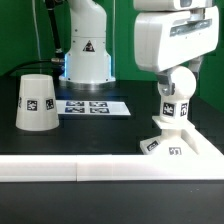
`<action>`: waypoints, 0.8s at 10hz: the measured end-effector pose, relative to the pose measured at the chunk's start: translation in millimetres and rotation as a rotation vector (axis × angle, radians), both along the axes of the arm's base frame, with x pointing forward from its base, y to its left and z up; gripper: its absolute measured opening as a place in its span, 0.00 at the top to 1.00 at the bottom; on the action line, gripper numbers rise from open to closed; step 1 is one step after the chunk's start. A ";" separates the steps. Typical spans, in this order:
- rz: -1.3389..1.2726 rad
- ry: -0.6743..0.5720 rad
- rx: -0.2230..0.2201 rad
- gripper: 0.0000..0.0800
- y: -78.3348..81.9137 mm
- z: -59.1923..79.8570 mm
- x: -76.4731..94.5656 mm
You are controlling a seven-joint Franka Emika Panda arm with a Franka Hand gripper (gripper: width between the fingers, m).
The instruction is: Assemble lamp
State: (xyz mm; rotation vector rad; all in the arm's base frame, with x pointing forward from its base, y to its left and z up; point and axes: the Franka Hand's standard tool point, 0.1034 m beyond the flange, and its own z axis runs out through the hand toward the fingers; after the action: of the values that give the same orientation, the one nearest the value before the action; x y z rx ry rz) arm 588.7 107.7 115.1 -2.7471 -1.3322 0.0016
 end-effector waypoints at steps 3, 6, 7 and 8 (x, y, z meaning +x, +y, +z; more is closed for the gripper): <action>0.143 -0.010 -0.021 0.13 -3.4 0.1 4.3; 0.127 -0.009 -0.021 0.28 -4.2 0.0 4.2; 0.110 -0.008 -0.022 0.28 -4.5 0.0 4.3; 0.106 -0.008 -0.022 0.28 -4.7 0.0 4.3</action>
Offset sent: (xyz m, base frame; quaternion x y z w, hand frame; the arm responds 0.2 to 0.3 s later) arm 0.0000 0.0000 0.0000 0.0000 0.0000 0.0000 1.0000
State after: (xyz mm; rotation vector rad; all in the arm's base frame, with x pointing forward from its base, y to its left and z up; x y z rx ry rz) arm 593.0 103.0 115.1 -2.6927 -1.4868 0.0128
